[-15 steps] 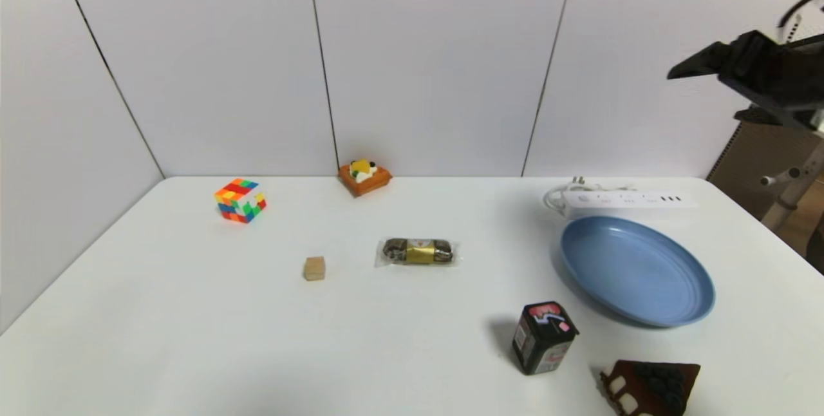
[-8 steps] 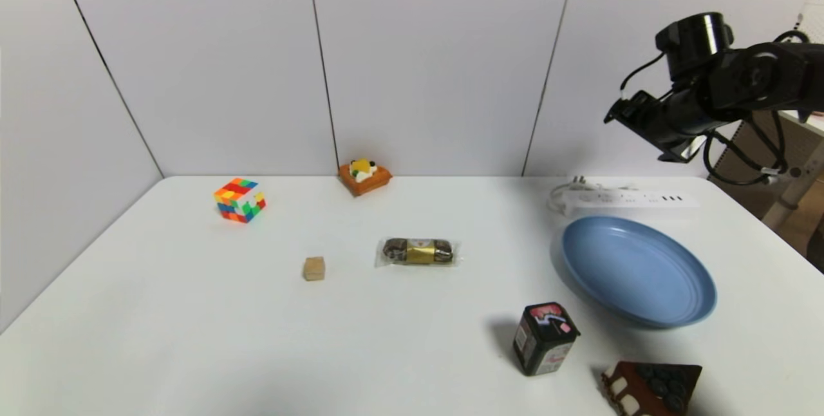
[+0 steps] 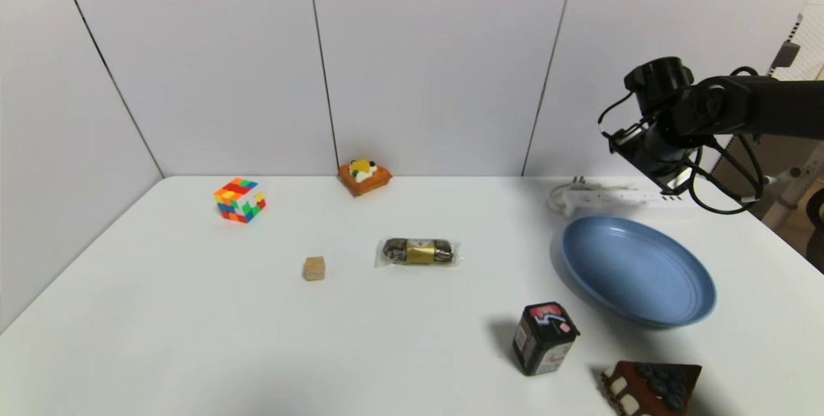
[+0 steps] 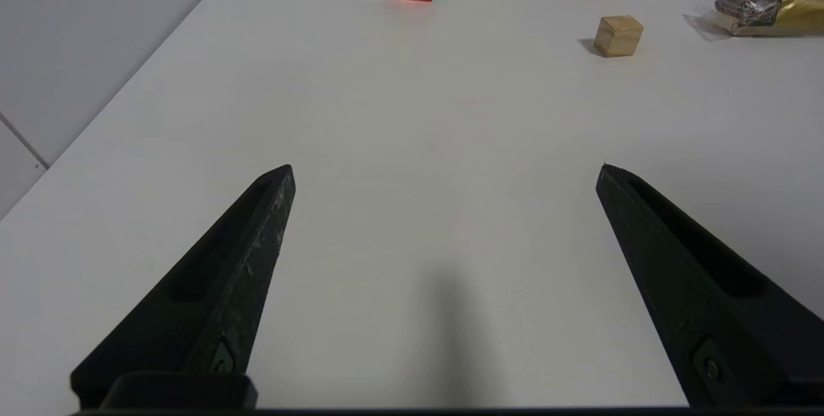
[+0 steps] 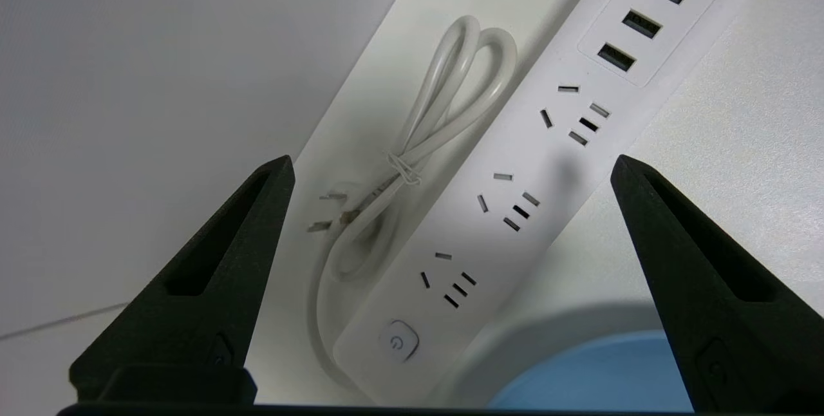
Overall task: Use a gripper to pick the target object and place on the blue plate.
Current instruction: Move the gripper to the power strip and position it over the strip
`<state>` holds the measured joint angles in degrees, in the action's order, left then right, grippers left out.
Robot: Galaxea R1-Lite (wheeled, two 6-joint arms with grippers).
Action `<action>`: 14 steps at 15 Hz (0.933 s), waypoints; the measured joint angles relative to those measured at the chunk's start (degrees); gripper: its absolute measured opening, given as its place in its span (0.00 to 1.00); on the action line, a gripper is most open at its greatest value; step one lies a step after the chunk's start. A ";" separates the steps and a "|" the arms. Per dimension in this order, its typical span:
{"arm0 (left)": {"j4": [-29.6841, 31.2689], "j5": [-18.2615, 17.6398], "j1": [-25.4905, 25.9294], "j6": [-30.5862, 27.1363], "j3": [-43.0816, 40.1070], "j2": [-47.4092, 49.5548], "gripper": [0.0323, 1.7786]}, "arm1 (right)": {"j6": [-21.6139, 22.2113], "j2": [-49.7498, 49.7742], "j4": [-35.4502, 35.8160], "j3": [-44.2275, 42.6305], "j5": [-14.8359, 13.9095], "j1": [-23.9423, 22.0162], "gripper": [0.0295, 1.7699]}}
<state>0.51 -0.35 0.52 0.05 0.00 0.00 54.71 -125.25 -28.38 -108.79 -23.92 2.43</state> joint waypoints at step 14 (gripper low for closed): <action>0.00 0.02 0.00 0.02 0.00 0.00 0.95 | 3.58 -5.42 0.18 -2.27 -6.25 -0.67 0.96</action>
<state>0.51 -0.33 0.52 0.07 0.00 0.00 58.30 -130.67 -28.20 -111.06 -30.17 1.76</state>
